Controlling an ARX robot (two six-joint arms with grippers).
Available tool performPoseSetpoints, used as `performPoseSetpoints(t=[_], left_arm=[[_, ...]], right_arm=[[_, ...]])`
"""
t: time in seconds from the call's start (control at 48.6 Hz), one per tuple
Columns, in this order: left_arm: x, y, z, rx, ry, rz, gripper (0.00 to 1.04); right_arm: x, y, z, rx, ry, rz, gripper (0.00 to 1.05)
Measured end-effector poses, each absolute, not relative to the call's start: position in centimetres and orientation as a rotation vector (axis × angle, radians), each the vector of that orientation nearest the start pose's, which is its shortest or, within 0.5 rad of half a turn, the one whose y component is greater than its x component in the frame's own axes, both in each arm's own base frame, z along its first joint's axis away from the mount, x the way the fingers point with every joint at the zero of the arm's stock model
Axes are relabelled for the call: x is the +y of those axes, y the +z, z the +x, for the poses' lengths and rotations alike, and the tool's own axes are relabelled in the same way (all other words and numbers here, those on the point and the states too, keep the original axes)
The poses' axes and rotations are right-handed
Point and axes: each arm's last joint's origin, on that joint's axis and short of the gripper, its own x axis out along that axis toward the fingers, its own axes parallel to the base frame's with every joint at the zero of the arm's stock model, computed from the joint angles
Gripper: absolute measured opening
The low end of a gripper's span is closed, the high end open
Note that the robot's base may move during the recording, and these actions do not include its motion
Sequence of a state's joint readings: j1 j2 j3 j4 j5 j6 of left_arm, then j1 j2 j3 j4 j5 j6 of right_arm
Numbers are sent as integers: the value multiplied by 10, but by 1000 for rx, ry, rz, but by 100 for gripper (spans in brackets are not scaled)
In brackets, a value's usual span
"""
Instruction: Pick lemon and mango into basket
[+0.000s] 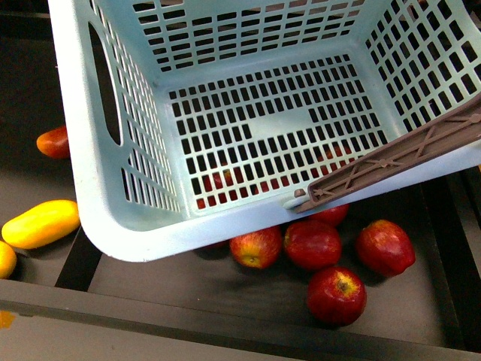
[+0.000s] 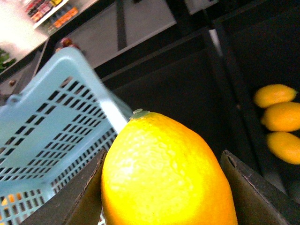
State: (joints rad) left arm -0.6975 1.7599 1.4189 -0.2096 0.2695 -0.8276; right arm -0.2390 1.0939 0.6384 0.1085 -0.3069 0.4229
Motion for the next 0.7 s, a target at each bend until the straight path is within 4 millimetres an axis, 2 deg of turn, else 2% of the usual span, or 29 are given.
performPoseSetpoints(t=[0.247,0.432,0.535,0.7], left_arm=[[-264,287,303,907,-649,-621,31],[-264,287,303,907,-649,-621,31],[-264,287,303,907,-649,-621,31],[-264,287,303,907,-652,-620,31]], right_arm=[[4,254,250,364,95,455,63],[27,245,264,402,102,421,63],[32,240,270,414,101,412,63],[27,241,272,392,73,416,97]])
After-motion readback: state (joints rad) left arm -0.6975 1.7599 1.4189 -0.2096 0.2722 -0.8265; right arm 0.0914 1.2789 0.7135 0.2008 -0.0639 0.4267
